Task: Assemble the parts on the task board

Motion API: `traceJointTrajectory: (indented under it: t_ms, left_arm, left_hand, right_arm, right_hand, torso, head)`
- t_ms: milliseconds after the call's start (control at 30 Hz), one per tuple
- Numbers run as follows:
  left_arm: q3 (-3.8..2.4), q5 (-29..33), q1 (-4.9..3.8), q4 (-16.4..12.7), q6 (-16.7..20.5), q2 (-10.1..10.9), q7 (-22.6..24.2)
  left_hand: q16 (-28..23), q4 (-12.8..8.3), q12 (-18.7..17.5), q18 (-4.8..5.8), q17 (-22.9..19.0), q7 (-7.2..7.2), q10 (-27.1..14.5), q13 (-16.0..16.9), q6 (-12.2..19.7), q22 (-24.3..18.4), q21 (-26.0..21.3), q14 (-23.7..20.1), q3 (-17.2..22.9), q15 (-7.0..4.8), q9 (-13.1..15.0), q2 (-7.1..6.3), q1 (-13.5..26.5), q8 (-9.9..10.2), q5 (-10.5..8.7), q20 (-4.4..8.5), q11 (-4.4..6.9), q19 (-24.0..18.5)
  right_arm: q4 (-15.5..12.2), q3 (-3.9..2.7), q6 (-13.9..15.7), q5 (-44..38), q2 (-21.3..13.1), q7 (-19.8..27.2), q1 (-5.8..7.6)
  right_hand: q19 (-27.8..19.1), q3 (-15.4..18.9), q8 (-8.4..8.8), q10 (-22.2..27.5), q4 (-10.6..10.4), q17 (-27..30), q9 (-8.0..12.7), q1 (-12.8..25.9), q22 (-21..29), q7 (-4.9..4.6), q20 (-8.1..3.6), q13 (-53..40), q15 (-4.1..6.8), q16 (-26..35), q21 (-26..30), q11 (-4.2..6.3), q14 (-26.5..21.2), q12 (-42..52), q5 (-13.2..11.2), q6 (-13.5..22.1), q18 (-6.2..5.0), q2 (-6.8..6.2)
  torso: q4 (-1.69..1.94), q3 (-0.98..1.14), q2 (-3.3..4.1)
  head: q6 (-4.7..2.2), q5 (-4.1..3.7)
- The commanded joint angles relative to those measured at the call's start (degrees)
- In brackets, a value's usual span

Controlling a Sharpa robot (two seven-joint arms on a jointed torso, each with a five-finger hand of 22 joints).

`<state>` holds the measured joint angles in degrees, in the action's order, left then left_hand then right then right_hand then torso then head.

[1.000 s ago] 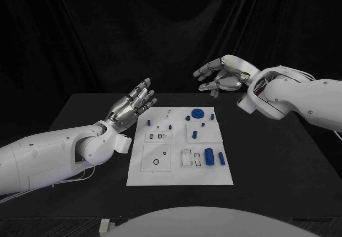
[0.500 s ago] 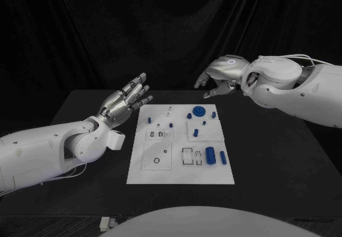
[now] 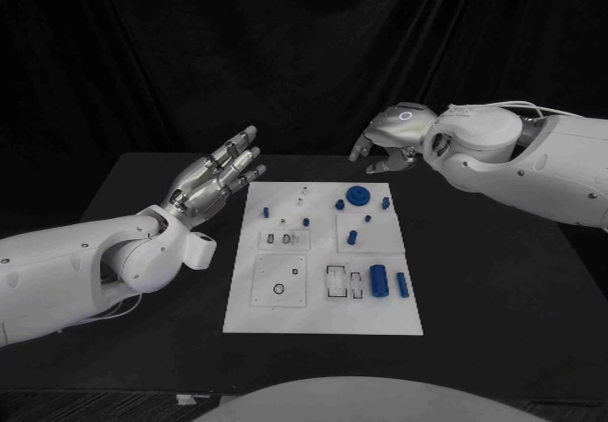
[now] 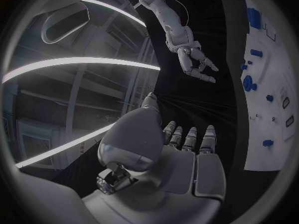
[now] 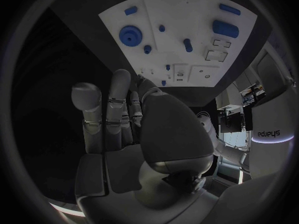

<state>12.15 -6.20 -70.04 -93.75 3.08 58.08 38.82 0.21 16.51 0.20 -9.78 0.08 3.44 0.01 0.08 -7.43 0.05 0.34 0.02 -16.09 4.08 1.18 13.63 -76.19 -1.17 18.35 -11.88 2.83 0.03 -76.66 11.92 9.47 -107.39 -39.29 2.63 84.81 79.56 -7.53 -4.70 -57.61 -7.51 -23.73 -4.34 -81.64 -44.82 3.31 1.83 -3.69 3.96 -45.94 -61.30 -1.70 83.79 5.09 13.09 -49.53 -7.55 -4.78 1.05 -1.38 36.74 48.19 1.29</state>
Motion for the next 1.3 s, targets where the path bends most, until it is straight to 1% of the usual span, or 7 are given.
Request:
traceJointTrajectory:
  t_ms: [33, 133, 267, 633, 800, 1133, 1300]
  left_arm:
    - [-0.04, -1.12, -0.25, -0.48, 0.42, 0.21, 9.16]
    - [-0.04, -1.14, -0.34, -0.76, 0.37, 0.51, 9.24]
    - [-0.04, -1.16, -0.4, -0.86, 0.16, 0.68, 9.2]
    - [-0.04, -1.16, -0.43, -0.56, -0.86, 0.69, 8.89]
    - [-0.03, -1.17, -0.43, -0.48, -1.29, 0.58, 8.91]
    - [-0.03, -1.17, -0.43, -0.23, -1.84, 0.66, 8.78]
    - [-0.03, -1.17, -0.43, -0.01, -2.35, 0.64, 8.88]
  left_hand:
    - [-0.21, -0.02, -0.2, -0.46, -0.08, -0.26, -0.01, -0.08, -0.25, -0.05, -0.34, -0.02, 0.33, -0.42, -0.02, 0.01, -0.55, 0.02, 0.43, 0.27, -0.44, -0.03]
    - [-0.21, -0.12, -0.2, -0.47, -0.08, -0.43, -0.01, -0.08, -0.19, -0.04, -0.33, -0.02, 0.58, -0.37, -0.02, 0.0, -1.24, 0.03, 1.4, 0.14, -0.57, -0.02]
    - [-0.21, -0.17, -0.2, -0.47, -0.08, -0.67, -0.01, -0.08, -0.2, -0.02, -0.3, -0.02, 0.8, -0.34, -0.02, -0.06, -1.86, 0.02, 2.41, -0.04, -0.62, 0.01]
    - [-0.21, -0.15, -0.2, -0.47, -0.08, -0.88, -0.01, -0.08, -0.1, -0.01, -0.28, -0.02, 0.96, -0.23, -0.03, 0.03, -2.15, 0.04, 2.94, -0.17, -0.73, 0.03]
    - [-0.21, -0.14, -0.2, -0.48, -0.08, -1.06, -0.01, -0.08, -0.13, 0.03, -0.24, -0.02, 1.07, -0.14, -0.02, 0.12, -2.32, 0.03, 3.19, -0.35, -0.8, 0.08]
    - [-0.21, -0.2, -0.2, -0.48, -0.08, -1.37, -0.01, -0.08, -0.22, 0.04, -0.22, -0.02, 1.27, -0.02, 0.0, 0.21, -2.68, 0.01, 3.84, -0.65, -1.12, 0.1]
    - [-0.21, -0.7, -0.2, -0.48, -0.08, -1.55, -0.01, -0.08, -0.32, 0.05, -0.21, -0.02, 1.75, 0.08, 0.01, 0.03, -3.87, -0.02, 6.14, -0.85, -1.3, 0.11]
  right_arm:
    - [0.8, -0.05, -1.06, -1.33, 0.4, -0.76, -0.31]
    - [2.0, -0.05, -0.44, -1.3, 1.18, 0.22, -0.84]
    - [3.67, -0.05, 0.03, -1.27, 2.31, 1.19, -1.79]
    - [6.01, -0.05, 1.18, -0.39, 3.97, 2.43, -3.87]
    - [6.75, -0.05, 1.19, -0.27, 4.62, 2.71, -4.59]
    - [8.47, -0.05, 0.95, -0.21, 5.72, 3.14, -5.8]
    - [9.36, -0.05, 1.39, -0.2, 6.33, 3.51, -6.36]
  right_hand:
    - [0.53, -0.31, 0.17, -0.09, 0.02, -1.1, -0.07, 0.38, -1.67, 0.23, -0.08, -0.04, 0.51, -1.01, -1.07, 0.35, 0.08, -0.29, -0.68, -0.02, -0.16, -0.34]
    - [1.33, -2.1, -0.76, 0.86, 1.03, -12.43, -0.81, -0.74, -8.5, -1.04, -0.52, -0.14, 0.91, -9.92, -5.58, 0.77, 1.39, -0.87, 2.65, -2.22, 0.91, -0.66]
    - [1.16, -3.44, -0.39, -0.11, 1.0, -15.31, -1.04, -0.49, -10.48, -0.9, -0.66, -0.35, 1.05, -12.52, -7.0, 0.96, 1.1, 0.07, 2.41, -1.9, 1.13, -1.31]
    - [0.79, -3.82, 0.71, 0.69, 0.57, -17.57, -0.98, 0.91, -12.84, -2.55, -0.51, -0.39, 0.87, -14.81, -8.59, 0.69, 0.54, 0.64, -1.97, 0.01, 1.33, -2.28]
    - [0.81, -3.83, 0.86, 0.69, 0.55, -17.92, -0.88, 0.99, -13.23, -2.84, -0.48, -0.42, 0.84, -15.11, -8.84, 0.63, 0.52, 0.77, -2.07, 0.39, 1.38, -2.29]
    - [0.69, -3.57, 0.72, 0.86, 0.42, -18.04, -0.79, 1.44, -13.61, -2.95, -0.39, -0.45, 0.74, -15.33, -9.06, 0.47, 0.39, 0.94, -2.45, 0.53, 1.41, -2.54]
    - [0.59, -3.74, 0.34, 0.84, 0.52, -18.17, -0.92, 1.32, -13.82, -3.07, -0.33, -0.48, 0.69, -15.48, -9.16, 0.45, 0.3, 1.11, -2.22, -0.21, 1.41, -2.32]
  torso:
    - [0.65, -0.35, 1.7]
    - [0.94, -0.46, 2.25]
    - [1.64, -0.65, 2.84]
    - [1.62, -0.68, 3.73]
    - [1.82, -0.53, 3.77]
    - [1.69, -0.81, 3.65]
    - [1.8, -0.78, 3.66]
  head:
    - [-0.81, -0.47]
    - [-1.2, -0.51]
    - [-1.68, -1.11]
    - [-1.87, -1.54]
    - [-1.51, -1.63]
    - [-0.84, -1.22]
    - [-0.92, -1.38]
